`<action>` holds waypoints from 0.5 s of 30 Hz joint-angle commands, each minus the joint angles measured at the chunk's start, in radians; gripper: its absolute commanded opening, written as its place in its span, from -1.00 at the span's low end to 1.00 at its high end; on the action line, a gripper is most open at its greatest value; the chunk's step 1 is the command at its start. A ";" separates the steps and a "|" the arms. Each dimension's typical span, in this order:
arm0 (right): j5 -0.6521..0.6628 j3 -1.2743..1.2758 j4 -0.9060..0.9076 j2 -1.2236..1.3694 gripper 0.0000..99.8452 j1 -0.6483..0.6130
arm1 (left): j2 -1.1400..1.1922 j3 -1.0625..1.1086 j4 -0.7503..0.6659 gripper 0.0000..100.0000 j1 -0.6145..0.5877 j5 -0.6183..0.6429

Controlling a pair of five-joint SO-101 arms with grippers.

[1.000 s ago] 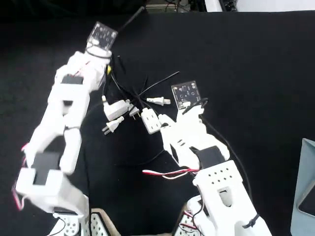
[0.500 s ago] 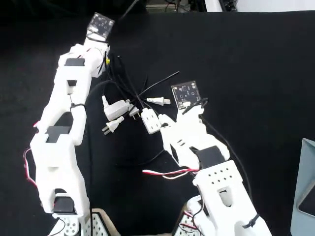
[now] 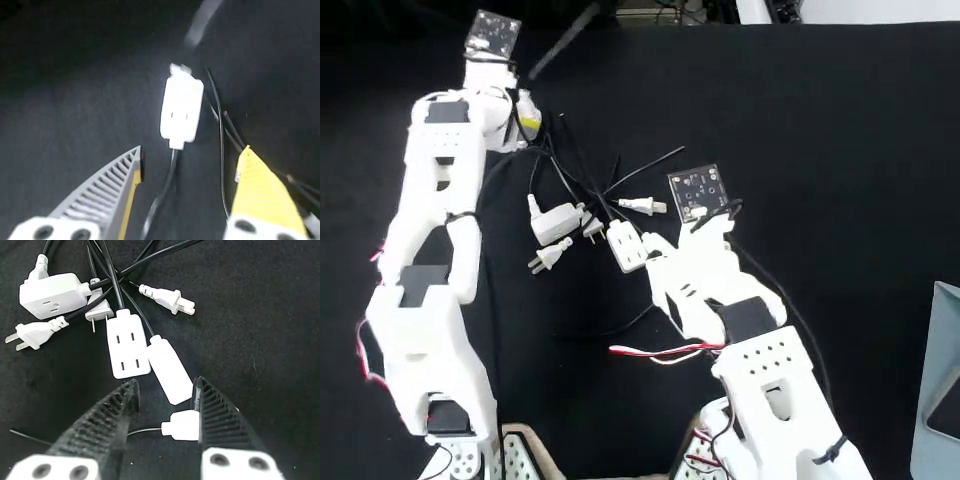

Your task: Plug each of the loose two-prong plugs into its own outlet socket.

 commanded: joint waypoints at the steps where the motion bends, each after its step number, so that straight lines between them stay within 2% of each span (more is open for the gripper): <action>1: 0.012 -0.004 -0.015 -0.015 -0.65 0.009 | -0.141 -0.051 0.149 -0.40 -0.001 0.005; 15: 0.012 -0.004 -0.014 -0.015 -0.65 0.009 | -0.354 -0.051 0.546 -0.40 0.079 0.008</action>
